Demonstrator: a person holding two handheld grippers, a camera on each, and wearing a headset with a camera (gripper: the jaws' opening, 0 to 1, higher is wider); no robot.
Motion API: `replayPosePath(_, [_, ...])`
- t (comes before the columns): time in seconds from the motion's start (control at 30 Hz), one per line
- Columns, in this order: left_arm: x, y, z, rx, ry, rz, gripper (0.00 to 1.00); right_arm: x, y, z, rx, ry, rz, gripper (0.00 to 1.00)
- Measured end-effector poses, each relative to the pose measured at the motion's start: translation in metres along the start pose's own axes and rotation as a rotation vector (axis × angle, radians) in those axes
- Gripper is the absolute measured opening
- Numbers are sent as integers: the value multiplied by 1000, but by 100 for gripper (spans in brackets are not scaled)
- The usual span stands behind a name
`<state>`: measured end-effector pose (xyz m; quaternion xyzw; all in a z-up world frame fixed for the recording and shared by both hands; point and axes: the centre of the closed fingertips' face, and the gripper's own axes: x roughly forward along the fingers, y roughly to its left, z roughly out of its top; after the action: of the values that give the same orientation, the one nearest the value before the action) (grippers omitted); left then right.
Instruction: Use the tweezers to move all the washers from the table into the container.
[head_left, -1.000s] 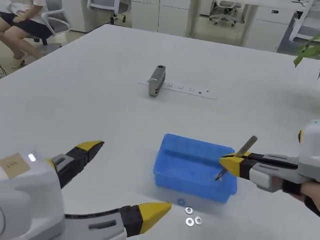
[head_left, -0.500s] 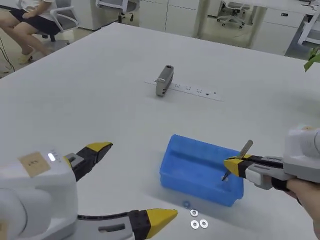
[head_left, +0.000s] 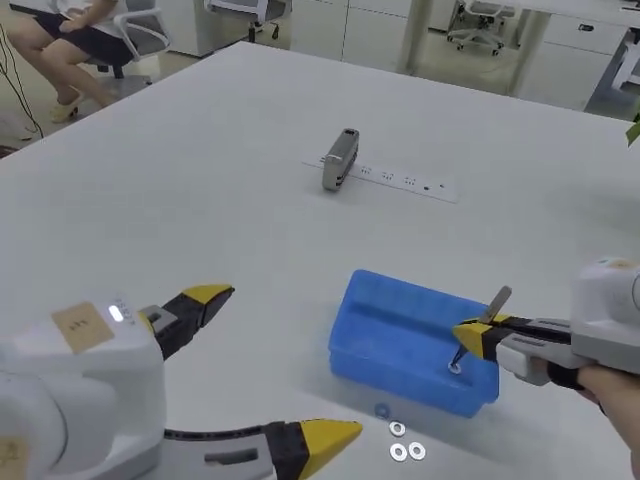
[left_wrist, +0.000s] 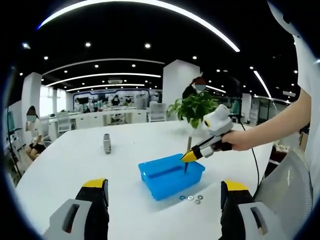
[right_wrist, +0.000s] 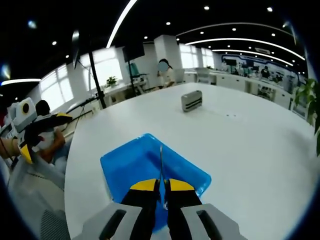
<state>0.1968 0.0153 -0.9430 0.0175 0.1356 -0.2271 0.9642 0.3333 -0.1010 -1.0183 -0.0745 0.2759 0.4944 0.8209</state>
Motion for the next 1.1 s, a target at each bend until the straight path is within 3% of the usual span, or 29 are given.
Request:
replayPosePath(0.47, [-1,0,-1,-1,4,-11,94,-29,39,27,17,-122,39,3])
replayPosePath(0.67, [-1,-1,-1,-2,5,-15,94,-40,53,28,26,-144,62,3])
replayPosePath(0.87, [-1,0,-2,-4,4,-19,93,-41,66,13,48,-126,94,3])
replayPosePath(1.1, [-1,0,-4,1,9,-21,93,-30,79,-11,78,-79,135,3])
